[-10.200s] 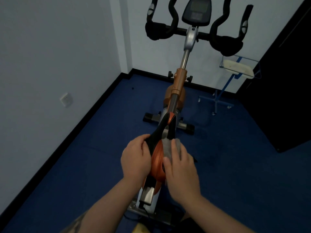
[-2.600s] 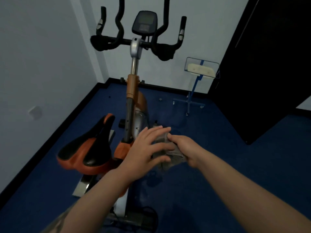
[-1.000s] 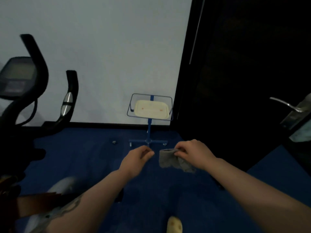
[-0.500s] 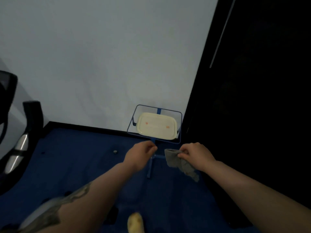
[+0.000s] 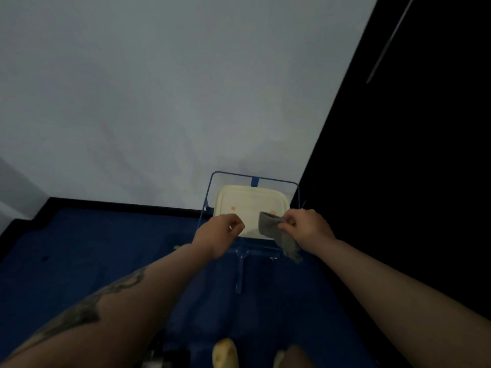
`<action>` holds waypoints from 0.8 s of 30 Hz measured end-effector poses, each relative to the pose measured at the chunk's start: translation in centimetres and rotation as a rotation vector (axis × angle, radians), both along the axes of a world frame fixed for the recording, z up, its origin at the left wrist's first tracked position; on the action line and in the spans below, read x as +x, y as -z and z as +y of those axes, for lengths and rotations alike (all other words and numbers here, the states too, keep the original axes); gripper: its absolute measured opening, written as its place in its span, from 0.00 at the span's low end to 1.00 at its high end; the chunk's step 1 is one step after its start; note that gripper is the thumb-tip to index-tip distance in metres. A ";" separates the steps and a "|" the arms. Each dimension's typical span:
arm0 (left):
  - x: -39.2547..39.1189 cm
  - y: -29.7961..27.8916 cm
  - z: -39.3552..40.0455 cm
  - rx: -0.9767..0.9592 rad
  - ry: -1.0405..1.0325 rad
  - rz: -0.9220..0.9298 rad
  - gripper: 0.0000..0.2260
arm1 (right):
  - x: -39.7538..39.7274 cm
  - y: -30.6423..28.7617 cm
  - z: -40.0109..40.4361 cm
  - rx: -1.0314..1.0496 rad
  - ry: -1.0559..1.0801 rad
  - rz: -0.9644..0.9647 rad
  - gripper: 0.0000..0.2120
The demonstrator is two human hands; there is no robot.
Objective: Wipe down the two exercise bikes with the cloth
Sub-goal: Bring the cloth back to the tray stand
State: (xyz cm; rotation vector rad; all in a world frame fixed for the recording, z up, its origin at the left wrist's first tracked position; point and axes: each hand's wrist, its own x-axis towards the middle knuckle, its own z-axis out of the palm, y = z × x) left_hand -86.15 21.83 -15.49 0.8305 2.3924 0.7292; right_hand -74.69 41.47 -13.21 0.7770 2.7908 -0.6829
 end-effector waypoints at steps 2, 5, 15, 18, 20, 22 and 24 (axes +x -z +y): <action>-2.0 0.7 1.1 -0.028 0.010 -0.005 0.11 | -2.1 0.8 1.0 -0.008 0.009 -0.013 0.11; -4.7 2.2 2.4 -0.054 0.002 0.003 0.11 | -5.4 2.7 2.8 -0.003 0.005 -0.032 0.11; -9.5 10.1 6.7 -0.113 -0.147 -0.140 0.10 | -13.4 11.8 7.1 0.040 -0.037 -0.127 0.13; -10.7 11.3 7.8 -0.099 -0.172 -0.143 0.10 | -15.9 13.8 8.3 0.087 -0.026 -0.080 0.13; -11.5 11.9 8.3 -0.086 -0.200 -0.144 0.09 | -17.4 15.1 8.6 0.132 -0.049 -0.077 0.14; -12.0 12.6 8.4 -0.076 -0.235 -0.152 0.09 | -18.3 16.8 8.3 0.155 -0.100 -0.097 0.13; -12.1 13.3 8.2 -0.085 -0.254 -0.153 0.09 | -18.4 19.1 7.5 0.122 -0.140 -0.120 0.13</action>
